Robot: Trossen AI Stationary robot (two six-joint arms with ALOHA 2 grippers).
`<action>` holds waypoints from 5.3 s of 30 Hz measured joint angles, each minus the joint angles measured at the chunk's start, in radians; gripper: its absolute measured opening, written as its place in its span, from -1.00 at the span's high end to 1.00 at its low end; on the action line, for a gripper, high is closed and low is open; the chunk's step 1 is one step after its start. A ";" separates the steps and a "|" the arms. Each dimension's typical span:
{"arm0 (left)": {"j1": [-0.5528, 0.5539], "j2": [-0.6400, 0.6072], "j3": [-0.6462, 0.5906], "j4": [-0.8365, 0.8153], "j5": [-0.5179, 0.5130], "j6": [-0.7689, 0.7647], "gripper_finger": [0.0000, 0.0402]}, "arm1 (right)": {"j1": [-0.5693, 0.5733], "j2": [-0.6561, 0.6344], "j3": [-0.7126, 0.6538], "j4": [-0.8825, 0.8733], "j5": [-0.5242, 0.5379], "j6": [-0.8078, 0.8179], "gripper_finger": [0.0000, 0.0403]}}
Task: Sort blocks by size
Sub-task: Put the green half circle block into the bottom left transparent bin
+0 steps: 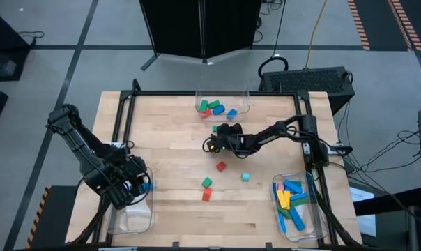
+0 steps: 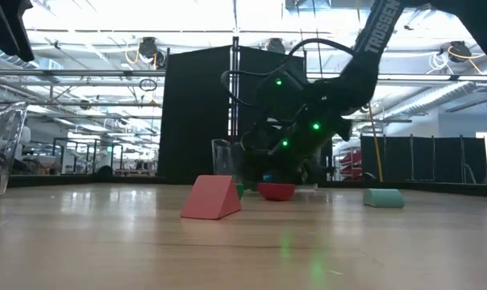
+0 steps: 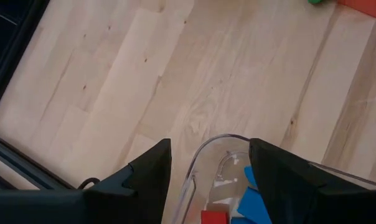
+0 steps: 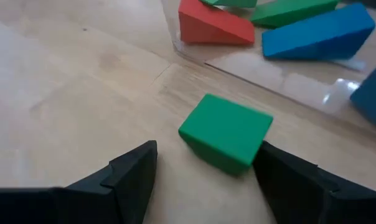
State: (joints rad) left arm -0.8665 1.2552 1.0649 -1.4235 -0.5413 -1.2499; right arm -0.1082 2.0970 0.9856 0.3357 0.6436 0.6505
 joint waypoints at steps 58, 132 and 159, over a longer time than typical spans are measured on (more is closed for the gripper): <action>0.068 0.175 -0.058 0.356 -0.517 0.696 -0.08 | 0.005 -0.166 0.123 0.084 -1.028 -0.087 0.16; 0.293 0.128 -0.282 1.244 -0.267 1.297 0.56 | 0.036 -0.244 0.124 -0.010 -1.096 -0.268 -0.10; 0.045 -0.079 -0.101 0.300 0.435 0.370 0.56 | 0.170 -0.272 0.124 -0.583 -0.745 -0.560 -0.11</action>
State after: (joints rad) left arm -0.8211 1.1763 0.9638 -1.1239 -0.1065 -0.8801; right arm 0.0616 1.8248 1.1095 -0.2473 -0.1015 0.0903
